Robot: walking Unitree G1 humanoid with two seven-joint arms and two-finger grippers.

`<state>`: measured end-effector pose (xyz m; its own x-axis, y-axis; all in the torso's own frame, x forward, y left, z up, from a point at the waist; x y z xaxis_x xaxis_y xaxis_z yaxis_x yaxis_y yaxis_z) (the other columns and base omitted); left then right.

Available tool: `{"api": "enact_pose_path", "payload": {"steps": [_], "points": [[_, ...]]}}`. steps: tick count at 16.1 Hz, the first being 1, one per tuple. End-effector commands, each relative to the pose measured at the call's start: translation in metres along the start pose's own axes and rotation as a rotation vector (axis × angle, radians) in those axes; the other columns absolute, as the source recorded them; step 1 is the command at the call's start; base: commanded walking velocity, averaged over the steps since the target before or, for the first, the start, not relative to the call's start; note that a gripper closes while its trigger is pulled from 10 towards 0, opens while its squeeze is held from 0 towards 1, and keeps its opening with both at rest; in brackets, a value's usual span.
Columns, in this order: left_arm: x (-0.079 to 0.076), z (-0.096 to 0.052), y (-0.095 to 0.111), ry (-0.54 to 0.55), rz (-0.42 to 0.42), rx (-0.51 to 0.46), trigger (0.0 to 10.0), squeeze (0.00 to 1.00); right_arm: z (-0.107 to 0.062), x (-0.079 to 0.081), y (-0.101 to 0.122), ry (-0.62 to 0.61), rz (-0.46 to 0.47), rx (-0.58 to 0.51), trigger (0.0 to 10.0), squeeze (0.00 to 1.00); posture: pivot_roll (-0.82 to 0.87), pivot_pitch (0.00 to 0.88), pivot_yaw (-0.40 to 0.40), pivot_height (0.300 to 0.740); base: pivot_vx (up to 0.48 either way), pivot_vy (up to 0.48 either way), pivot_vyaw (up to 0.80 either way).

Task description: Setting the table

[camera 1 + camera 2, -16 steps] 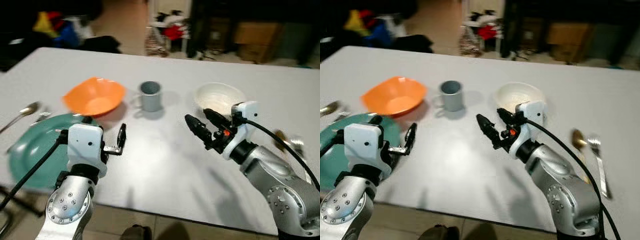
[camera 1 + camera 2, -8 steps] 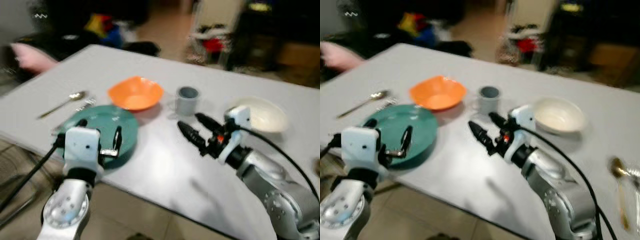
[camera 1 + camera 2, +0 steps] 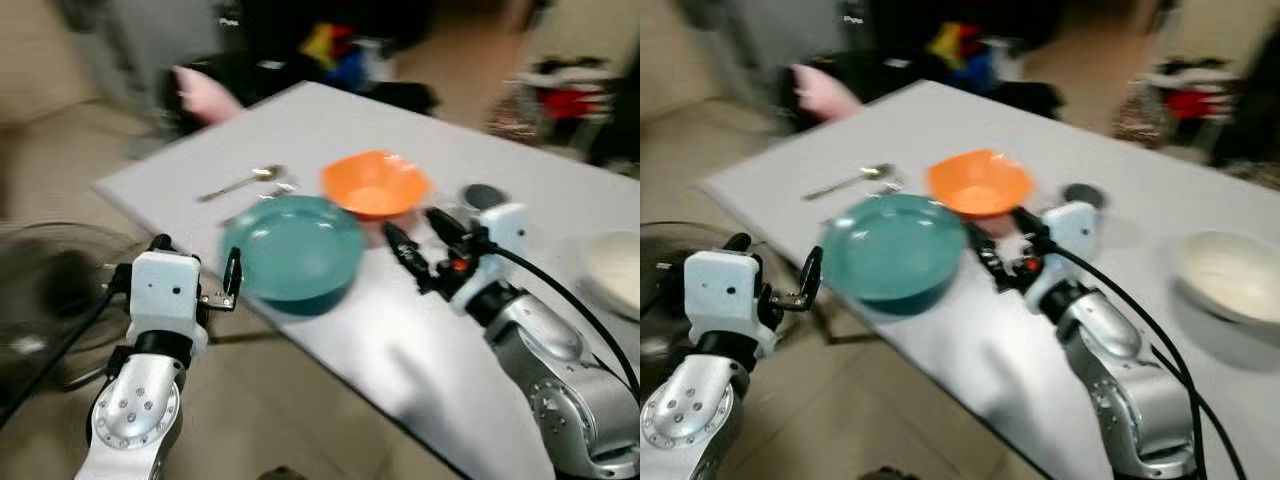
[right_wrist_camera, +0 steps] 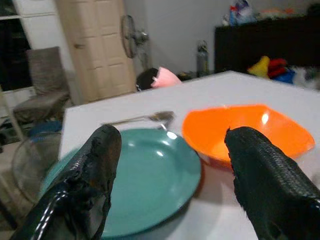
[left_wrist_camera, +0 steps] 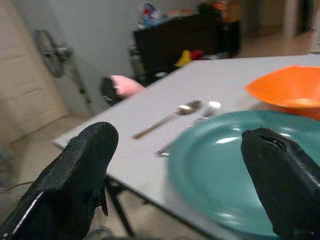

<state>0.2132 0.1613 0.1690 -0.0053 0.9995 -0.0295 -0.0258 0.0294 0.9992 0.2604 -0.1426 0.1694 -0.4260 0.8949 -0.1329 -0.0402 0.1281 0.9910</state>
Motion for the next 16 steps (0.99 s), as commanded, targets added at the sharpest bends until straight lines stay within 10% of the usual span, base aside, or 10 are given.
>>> {"api": "enact_pose_path", "payload": {"steps": [1,7,16], "points": [[0.014,0.000,-0.009,0.055,0.024,0.021,10.0,0.00,-0.002,-0.003,0.000,-0.031,-0.004,0.004,10.0,0.00,-0.08,0.005,0.039,0.740,0.000,0.000,0.80],[0.033,-0.013,-0.016,0.131,0.051,0.036,10.0,0.00,-0.020,-0.008,-0.011,-0.062,-0.030,0.051,10.0,0.00,-0.09,0.021,0.029,0.740,0.000,0.000,0.80],[0.021,-0.021,-0.012,0.103,-0.005,0.025,10.0,0.00,-0.006,0.002,-0.011,-0.009,0.027,0.029,10.0,0.00,-0.06,0.028,0.005,0.740,0.000,0.000,0.80]]}}
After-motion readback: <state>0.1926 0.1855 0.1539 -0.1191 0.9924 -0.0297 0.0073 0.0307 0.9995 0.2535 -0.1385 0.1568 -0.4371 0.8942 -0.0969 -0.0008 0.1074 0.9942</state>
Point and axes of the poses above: a point about 5 cm out from each wrist's last joint towards the gripper, its own z axis pointing out of the wrist towards the gripper, its own y axis along the axis of the wrist's last joint, x = y × z, the point moved 1 cm from there along z, pointing out of the wrist towards the gripper, and after that the axes turned 14 degrees about -z, right-handed, at the moved point
